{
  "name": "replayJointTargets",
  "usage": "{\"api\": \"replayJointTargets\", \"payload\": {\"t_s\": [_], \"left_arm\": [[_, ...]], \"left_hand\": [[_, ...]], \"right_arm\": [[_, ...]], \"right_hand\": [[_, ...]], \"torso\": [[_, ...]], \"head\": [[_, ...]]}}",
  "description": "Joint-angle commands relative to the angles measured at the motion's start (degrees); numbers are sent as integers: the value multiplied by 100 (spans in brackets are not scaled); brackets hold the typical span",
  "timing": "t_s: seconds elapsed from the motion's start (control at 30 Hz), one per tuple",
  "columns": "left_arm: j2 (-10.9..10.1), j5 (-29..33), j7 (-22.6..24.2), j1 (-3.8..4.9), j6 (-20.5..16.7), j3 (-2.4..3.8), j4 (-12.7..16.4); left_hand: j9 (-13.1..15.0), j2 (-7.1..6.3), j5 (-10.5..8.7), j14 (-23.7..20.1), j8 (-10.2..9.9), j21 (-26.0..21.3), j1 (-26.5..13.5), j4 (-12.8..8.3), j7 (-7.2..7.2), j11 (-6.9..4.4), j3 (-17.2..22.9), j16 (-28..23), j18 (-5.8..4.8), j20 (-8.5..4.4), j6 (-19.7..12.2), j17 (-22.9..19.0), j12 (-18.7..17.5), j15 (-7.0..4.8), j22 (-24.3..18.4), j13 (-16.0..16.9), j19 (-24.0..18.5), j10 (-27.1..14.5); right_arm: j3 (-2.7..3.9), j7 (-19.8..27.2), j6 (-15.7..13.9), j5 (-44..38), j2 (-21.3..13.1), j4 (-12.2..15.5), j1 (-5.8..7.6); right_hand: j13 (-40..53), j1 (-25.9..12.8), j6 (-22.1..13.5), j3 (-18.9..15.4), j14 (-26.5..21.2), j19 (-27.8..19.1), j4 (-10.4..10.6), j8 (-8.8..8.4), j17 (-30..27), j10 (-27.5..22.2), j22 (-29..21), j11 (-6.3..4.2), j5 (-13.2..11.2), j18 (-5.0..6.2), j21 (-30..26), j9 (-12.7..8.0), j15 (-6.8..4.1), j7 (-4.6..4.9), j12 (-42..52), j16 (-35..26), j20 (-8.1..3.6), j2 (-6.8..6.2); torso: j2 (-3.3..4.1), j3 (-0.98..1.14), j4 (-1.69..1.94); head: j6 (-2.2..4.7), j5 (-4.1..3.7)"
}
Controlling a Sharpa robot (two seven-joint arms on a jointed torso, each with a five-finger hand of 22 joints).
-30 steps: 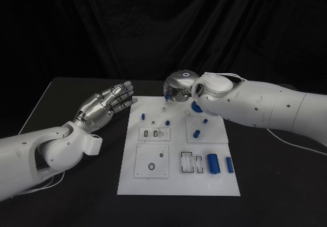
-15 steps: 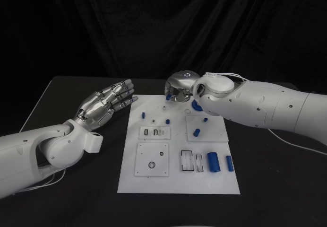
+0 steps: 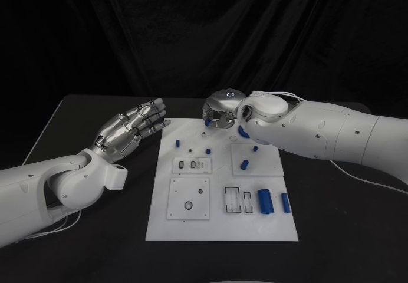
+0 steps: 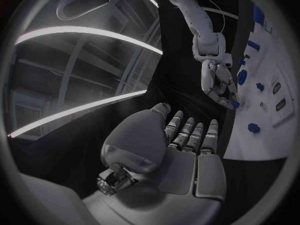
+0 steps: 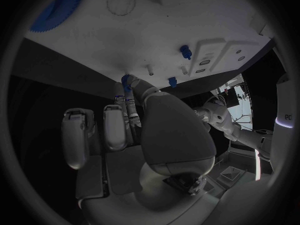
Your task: Assemble the parts on the task board
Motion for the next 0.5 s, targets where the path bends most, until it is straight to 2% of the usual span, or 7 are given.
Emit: {"api": "replayJointTargets", "payload": {"t_s": [0.03,0.2,0.3,0.43,0.47,0.5], "left_arm": [[13,60,1195,9,92,4,0],[24,68,1186,9,97,4,-12],[27,70,1183,9,98,4,-18],[28,71,1176,9,101,4,-19],[28,71,1174,9,103,4,-19],[29,71,1173,9,104,4,-19]], "left_hand": [[4,33,21,4,28,33,4,-2,6,43,22,13,-35,20,1,3,-30,23,6,-5,30,-9],[4,33,21,4,28,33,4,-2,6,43,22,13,-35,20,1,3,-30,23,6,-5,30,-9],[4,33,21,4,28,33,4,-2,6,43,22,13,-35,20,1,3,-30,23,6,-5,30,-9],[4,32,20,5,26,34,0,-4,9,46,32,15,-37,20,-2,3,-31,26,7,-5,31,-11],[4,32,20,5,26,34,0,-4,9,46,32,15,-37,20,-2,3,-31,26,7,-5,31,-11],[4,32,20,5,26,34,0,-4,9,46,32,15,-37,20,-2,3,-31,26,7,-5,31,-11]], "right_arm": [[3,-70,17,-10,39,-51,-29],[3,-78,40,-10,97,-119,-48],[3,-115,84,-10,118,-139,-61],[3,-195,158,-10,136,-160,-75],[3,-209,168,-10,139,-164,-78],[3,-224,176,-10,141,-170,-82]], "right_hand": [[1,-9,-28,8,47,85,37,17,15,-9,719,25,-13,117,-29,971,49,-10,-41,-19,40,53],[2,-17,-45,7,43,80,46,-2,7,-25,713,33,-43,119,-34,976,57,-12,-65,-25,48,55],[2,-20,-142,18,19,49,54,-89,-29,-110,676,75,-60,130,-58,971,92,-9,-144,-51,77,47],[1,-29,-316,42,-51,-44,67,-243,-146,-300,556,163,-63,161,-132,936,168,-8,-254,-121,141,24],[-1,-32,-533,69,-101,-107,69,-419,-210,-503,480,235,-53,182,-182,866,232,-12,-343,-158,198,-17],[4,-32,-568,77,-107,-110,70,-454,-210,-530,479,244,-51,183,-184,850,240,-14,-350,-158,210,-24]], "torso": [[-2,-4,2],[-1,-3,6],[-1,-3,6],[0,-3,8],[-1,-2,9],[-2,-3,11]], "head": [[-15,-10],[-8,-18],[-10,-17],[-14,-22],[-14,-29],[-14,-33]]}}
